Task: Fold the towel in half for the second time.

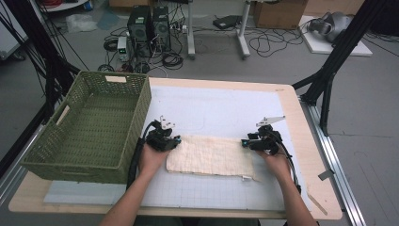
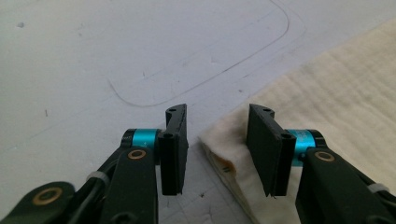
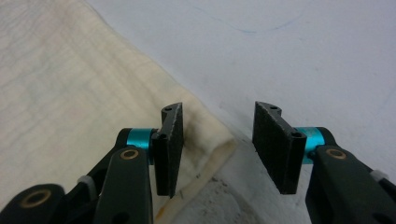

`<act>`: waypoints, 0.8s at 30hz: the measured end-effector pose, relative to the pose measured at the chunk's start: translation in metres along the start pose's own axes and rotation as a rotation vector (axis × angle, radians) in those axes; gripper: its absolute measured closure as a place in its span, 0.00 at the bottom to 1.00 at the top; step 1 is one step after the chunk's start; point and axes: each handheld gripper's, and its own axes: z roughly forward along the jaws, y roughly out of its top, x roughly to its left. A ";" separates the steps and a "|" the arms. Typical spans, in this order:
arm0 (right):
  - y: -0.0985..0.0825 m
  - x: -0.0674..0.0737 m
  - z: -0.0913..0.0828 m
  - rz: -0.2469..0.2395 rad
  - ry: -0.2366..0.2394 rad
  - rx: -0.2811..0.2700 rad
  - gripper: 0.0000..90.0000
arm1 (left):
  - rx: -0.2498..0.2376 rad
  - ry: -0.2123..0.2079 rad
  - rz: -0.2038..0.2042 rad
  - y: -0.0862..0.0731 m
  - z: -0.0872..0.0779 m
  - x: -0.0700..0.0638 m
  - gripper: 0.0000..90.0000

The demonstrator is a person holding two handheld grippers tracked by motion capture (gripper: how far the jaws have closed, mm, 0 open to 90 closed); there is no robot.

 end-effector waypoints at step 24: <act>-0.003 0.009 -0.032 -0.024 0.139 -0.106 0.92 | -0.181 -0.047 0.005 -0.006 -0.034 -0.006 0.95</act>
